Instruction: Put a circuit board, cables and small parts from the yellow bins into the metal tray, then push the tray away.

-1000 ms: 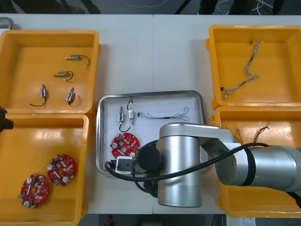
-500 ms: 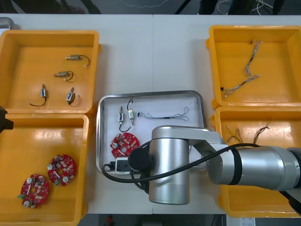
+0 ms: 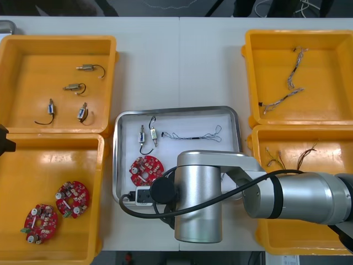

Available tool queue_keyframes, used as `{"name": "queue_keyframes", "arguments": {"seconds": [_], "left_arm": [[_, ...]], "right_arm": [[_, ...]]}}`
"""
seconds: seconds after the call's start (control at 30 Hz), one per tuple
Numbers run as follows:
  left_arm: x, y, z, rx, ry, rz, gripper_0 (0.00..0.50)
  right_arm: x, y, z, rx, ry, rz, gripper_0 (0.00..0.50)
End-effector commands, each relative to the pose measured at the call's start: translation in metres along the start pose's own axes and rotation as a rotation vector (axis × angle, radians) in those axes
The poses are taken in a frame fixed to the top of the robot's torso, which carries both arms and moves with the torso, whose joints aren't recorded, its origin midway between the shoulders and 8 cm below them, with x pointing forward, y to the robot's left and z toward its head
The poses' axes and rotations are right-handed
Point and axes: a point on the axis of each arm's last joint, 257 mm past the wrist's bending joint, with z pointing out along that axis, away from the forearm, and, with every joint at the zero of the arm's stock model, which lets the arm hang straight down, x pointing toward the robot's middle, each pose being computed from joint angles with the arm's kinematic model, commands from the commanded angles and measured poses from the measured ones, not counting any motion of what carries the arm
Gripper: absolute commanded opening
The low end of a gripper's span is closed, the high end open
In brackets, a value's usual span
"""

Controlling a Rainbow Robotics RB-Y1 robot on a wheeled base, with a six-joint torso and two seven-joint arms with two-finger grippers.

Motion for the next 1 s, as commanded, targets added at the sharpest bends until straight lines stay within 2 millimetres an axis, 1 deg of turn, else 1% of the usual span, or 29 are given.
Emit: {"name": "queue_keyframes", "arguments": {"seconds": [0.03,0.3,0.33,0.37,0.4,0.43,0.47,0.5,0.53,0.6,0.63,0.7,0.87,1.0], "left_arm": [[0.009,-0.005,0.001,0.003,0.013,0.111,0.500],[0.009,-0.005,0.001,0.003,0.013,0.111,0.500],[0.009,-0.005,0.001,0.003,0.013,0.111,0.500],[0.009,-0.005,0.001,0.003,0.013,0.111,0.500],[0.009,-0.005,0.001,0.003,0.013,0.111,0.500],[0.009,-0.005,0.001,0.003,0.013,0.111,0.500],[0.009,-0.005,0.001,0.003,0.013,0.111,0.500],[0.009,-0.005,0.001,0.003,0.013,0.111,0.500],[0.009,-0.005,0.001,0.003,0.013,0.111,0.500],[0.009,-0.005,0.001,0.003,0.013,0.111,0.500],[0.009,-0.005,0.001,0.003,0.013,0.111,0.500],[0.009,-0.005,0.001,0.003,0.013,0.111,0.500],[0.009,-0.005,0.001,0.003,0.013,0.111,0.500],[0.009,-0.005,0.001,0.003,0.013,0.111,0.500]], "right_arm": [[-0.009,-0.006,-0.006,0.031,-0.016,-0.078,0.500],[-0.005,-0.007,-0.005,0.034,-0.009,-0.080,0.500],[-0.004,-0.007,-0.004,0.034,-0.006,-0.075,0.454],[-0.004,-0.007,-0.005,0.034,-0.006,-0.075,0.422],[-0.004,-0.007,-0.005,0.034,-0.004,-0.075,0.363],[-0.003,-0.007,-0.005,0.033,-0.001,-0.074,0.293],[-0.003,-0.007,-0.004,0.033,0.000,-0.073,0.243],[-0.003,-0.007,-0.005,0.033,0.000,-0.074,0.133],[-0.002,-0.007,-0.005,0.032,0.004,-0.074,0.070],[-0.002,-0.007,-0.005,0.032,0.004,-0.074,0.028],[-0.002,-0.007,-0.005,0.032,0.004,-0.074,0.013],[-0.002,-0.006,-0.004,0.031,0.004,-0.073,0.000],[-0.002,-0.009,-0.005,0.040,0.004,-0.072,0.000],[-0.004,-0.017,-0.007,0.063,0.002,-0.078,0.000]]}}
